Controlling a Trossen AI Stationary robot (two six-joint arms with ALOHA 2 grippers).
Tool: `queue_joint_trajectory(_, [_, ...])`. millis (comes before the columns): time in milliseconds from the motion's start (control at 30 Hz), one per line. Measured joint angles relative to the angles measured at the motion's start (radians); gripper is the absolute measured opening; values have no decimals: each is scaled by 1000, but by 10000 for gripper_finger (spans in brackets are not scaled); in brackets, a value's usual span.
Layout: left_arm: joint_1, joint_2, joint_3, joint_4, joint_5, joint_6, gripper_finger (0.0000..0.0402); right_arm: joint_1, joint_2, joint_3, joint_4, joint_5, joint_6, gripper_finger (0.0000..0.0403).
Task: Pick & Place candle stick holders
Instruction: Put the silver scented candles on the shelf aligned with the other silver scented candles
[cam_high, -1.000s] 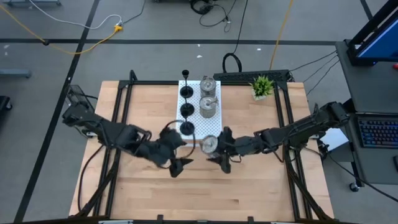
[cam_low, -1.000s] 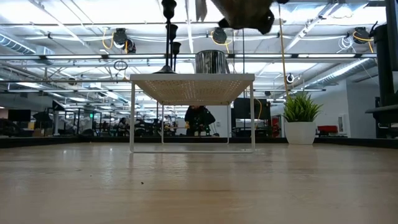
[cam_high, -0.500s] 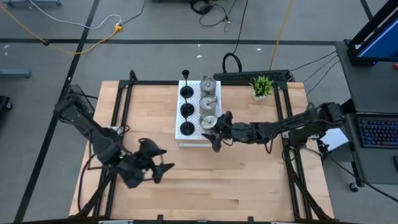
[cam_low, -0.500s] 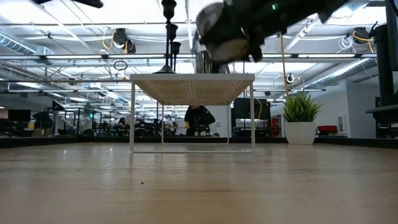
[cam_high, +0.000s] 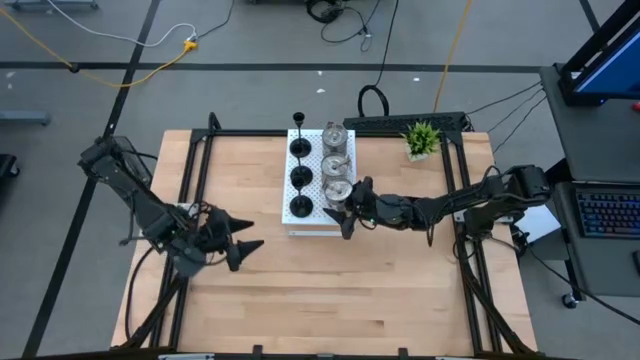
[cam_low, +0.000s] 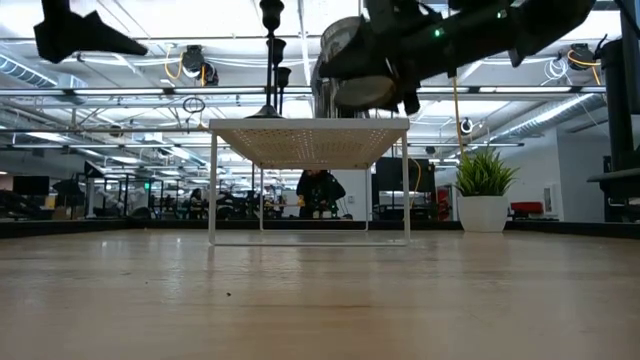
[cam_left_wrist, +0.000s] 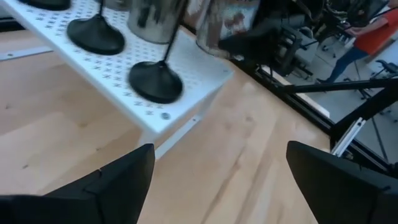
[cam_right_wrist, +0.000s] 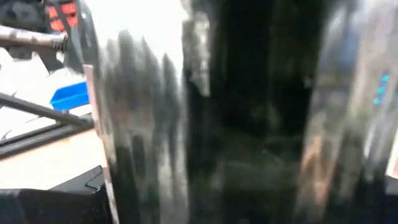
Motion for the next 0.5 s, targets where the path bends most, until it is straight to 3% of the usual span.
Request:
queue_joint_trajectory(200, [29,-100,-55,-3,42,48,372,-1,50,0,25,1,27,339])
queue_joint_trajectory(500, [66,-125,-65,-10,99,78,361,-1,112,0,92,-1,61,339])
